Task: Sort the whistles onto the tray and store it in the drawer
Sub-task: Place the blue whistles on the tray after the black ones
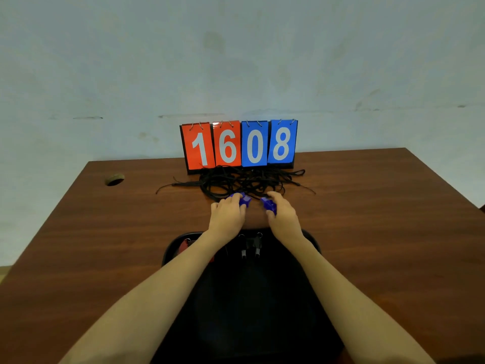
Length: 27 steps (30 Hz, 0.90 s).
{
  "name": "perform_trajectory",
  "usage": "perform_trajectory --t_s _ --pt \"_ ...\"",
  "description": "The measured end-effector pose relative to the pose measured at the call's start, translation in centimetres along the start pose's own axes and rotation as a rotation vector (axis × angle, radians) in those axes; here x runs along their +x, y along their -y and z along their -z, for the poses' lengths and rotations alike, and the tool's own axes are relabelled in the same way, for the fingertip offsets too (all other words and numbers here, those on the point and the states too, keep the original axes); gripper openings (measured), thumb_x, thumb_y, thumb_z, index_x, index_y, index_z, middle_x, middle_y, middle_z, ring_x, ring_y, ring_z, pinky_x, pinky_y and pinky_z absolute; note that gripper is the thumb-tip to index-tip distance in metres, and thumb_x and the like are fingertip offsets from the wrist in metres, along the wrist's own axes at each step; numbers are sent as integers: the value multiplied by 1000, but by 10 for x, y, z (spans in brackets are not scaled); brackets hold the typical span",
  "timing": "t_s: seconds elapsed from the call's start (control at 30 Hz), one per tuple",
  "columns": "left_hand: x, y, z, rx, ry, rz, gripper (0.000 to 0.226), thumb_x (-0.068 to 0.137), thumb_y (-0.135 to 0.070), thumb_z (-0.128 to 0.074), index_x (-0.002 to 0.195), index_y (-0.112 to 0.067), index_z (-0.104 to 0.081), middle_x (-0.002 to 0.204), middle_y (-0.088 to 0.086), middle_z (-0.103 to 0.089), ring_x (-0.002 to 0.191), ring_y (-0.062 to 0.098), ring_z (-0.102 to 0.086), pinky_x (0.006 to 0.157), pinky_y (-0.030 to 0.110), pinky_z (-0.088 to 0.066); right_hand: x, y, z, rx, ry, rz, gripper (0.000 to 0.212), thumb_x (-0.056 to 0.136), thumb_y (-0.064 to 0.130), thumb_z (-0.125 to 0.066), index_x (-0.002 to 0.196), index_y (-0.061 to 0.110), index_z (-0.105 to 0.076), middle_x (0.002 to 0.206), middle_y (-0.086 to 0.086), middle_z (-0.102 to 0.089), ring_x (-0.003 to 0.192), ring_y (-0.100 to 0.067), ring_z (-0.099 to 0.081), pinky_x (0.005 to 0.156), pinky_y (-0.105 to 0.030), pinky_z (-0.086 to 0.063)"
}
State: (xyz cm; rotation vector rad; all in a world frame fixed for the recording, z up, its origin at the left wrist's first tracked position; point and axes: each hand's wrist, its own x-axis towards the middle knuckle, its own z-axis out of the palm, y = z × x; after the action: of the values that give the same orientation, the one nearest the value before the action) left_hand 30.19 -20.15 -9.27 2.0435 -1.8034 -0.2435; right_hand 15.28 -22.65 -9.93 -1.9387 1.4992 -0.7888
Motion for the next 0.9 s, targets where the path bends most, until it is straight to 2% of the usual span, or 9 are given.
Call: perform_trajectory --t_s 0.13,0.27,0.4,0.5,0.57,0.67,0.77,0.83,0.9 --pt "-28 -13 12 -220 40 -12 32 98 -24 -39 128 -17 -47 126 4 -58 117 23 -52 99 40 -38 -26 9 20 261 -24 -100 24 90 7 -53 112 16 -51 96 3 -59 87 -15 -57 67 -20 -43" --pt "-52 -31 18 -302 67 -35 32 97 -21 -44 128 -15 -49 128 3 -52 116 16 -51 95 29 -41 -43 11 35 240 -43 -107 27 94 14 -51 121 18 -56 114 3 -53 96 -9 -51 81 -21 -40" --pt "-73 -40 20 -323 53 -22 35 95 -20 -50 129 -15 -45 127 1 -53 113 14 -52 88 24 -41 -58 15 46 271 -37 -138 31 93 12 -50 123 18 -53 117 1 -46 96 -10 -50 82 -22 -40" --pt "-85 -38 20 -270 44 -11 34 92 -18 -55 124 -12 -49 122 3 -54 112 17 -52 88 26 -42 -67 15 50 357 -33 -173 27 86 12 -62 111 16 -53 102 3 -55 94 -12 -56 76 -21 -46" --pt "-89 -34 19 -238 25 -23 28 91 -17 -56 118 -11 -53 119 4 -54 112 18 -50 90 27 -41 -68 13 53 381 -38 -204 19 83 17 -68 97 20 -54 95 3 -60 92 -15 -61 82 -29 -51" --pt "-96 -32 19 -234 19 -35 29 92 -18 -55 120 -11 -55 121 3 -50 114 17 -48 95 27 -39 -66 8 51 430 44 -271 9 87 17 -63 93 21 -59 99 -4 -66 93 -18 -63 89 -35 -53" --pt "-100 -30 19 -247 25 -45 32 95 -24 -51 125 -13 -54 122 3 -47 114 17 -47 95 28 -39 -63 0 41 261 108 -357 11 90 22 -59 101 18 -58 110 -5 -64 99 -20 -59 92 -38 -50" --pt "-100 -28 18 -222 39 -59 31 96 -28 -48 125 -16 -54 120 3 -50 112 17 -48 90 27 -40 -63 -2 33 109 168 -403 23 91 25 -59 108 13 -52 106 -6 -59 95 -22 -58 82 -36 -49" --pt "-101 -24 17 -192 65 -64 31 95 -28 -48 124 -18 -54 119 2 -51 108 17 -51 86 25 -40 -64 -3 25 2 205 -414 24 91 26 -60 104 11 -47 99 -6 -55 87 -20 -54 73 -31 -41"
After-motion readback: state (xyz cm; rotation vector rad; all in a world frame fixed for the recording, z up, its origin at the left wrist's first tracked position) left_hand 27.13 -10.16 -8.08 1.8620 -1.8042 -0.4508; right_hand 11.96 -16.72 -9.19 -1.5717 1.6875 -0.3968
